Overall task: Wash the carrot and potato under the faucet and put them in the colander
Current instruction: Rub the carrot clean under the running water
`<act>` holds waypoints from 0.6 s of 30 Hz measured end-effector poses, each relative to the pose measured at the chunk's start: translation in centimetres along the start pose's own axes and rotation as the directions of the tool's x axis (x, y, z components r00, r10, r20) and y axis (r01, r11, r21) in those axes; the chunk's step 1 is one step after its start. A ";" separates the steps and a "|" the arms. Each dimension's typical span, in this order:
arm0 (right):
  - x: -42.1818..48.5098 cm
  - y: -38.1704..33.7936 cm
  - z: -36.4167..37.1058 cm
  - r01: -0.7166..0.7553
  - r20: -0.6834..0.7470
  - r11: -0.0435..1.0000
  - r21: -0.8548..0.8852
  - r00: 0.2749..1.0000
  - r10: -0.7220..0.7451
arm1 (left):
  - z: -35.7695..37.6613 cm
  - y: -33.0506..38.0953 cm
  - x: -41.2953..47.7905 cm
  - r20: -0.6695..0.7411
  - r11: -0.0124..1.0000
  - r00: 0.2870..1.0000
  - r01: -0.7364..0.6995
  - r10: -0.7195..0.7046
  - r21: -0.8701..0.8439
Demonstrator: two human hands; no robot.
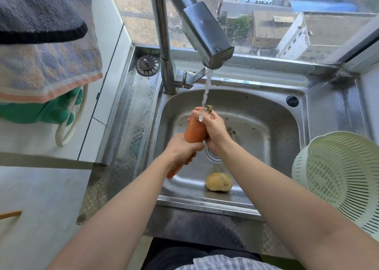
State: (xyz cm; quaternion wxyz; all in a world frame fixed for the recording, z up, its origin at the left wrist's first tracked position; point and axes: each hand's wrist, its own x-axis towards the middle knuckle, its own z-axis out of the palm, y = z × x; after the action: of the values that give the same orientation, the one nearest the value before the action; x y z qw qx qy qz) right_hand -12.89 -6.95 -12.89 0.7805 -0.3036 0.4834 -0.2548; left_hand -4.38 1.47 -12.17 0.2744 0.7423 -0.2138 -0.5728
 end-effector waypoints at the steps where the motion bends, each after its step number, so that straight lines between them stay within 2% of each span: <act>1: -0.1 0.0 -0.2 -0.047 0.051 0.995 0.091 0.998 0.042 | -0.6 0.3 -0.2 0.113 0.998 0.992 0.061 -0.061 0.001; 3: 0.0 0.1 -0.3 -0.088 0.059 0.982 0.169 0.995 0.079 | -1.3 0.9 -0.6 0.200 0.995 0.974 0.096 -0.102 0.039; 5: 0.6 0.3 0.4 -0.080 -0.087 0.987 0.142 0.992 0.093 | -1.0 0.9 -0.4 0.126 0.996 0.989 0.063 -0.071 0.069; 7: 1.1 0.4 1.4 -0.069 -0.311 0.997 0.028 0.948 0.074 | 0.1 0.9 0.1 -0.024 0.988 0.999 0.035 -0.032 0.150; 8: 1.3 0.5 1.8 -0.061 -0.414 0.996 -0.065 0.910 0.028 | 0.5 0.9 0.3 -0.119 0.959 0.993 0.018 0.016 0.282; 10: 1.4 0.7 2.1 -0.032 -0.511 0.979 -0.202 0.856 -0.078 | 1.2 1.0 0.6 -0.279 0.802 0.949 0.052 0.145 0.595; 11: 1.5 0.7 2.1 -0.022 -0.515 0.973 -0.228 0.851 -0.102 | 1.4 1.1 0.7 -0.308 0.765 0.932 0.055 0.192 0.642; 12: 1.6 0.6 2.1 -0.024 -0.504 0.972 -0.235 0.858 -0.100 | 1.3 1.3 0.7 -0.307 0.772 0.932 0.047 0.195 0.634; 14: 1.8 0.5 1.4 -0.043 -0.432 0.974 -0.223 0.900 -0.059 | 0.7 1.6 0.8 -0.218 0.859 0.970 0.022 0.105 0.512; 16: 1.5 0.2 0.3 -0.033 -0.266 0.990 -0.136 0.964 -0.005 | -0.7 1.7 0.6 -0.004 0.951 1.000 0.000 0.002 0.310; 18: 1.0 -0.1 -0.6 -0.053 -0.053 0.998 0.022 0.997 0.055 | -2.1 1.5 0.4 0.218 0.982 0.971 0.058 -0.097 0.180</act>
State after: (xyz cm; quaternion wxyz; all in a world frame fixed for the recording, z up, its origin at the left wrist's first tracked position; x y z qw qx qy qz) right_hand -13.00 -7.84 -13.68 0.7769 -0.2756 0.5096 -0.2465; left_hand -2.22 0.38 -11.09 0.1604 0.7012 -0.2629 -0.6430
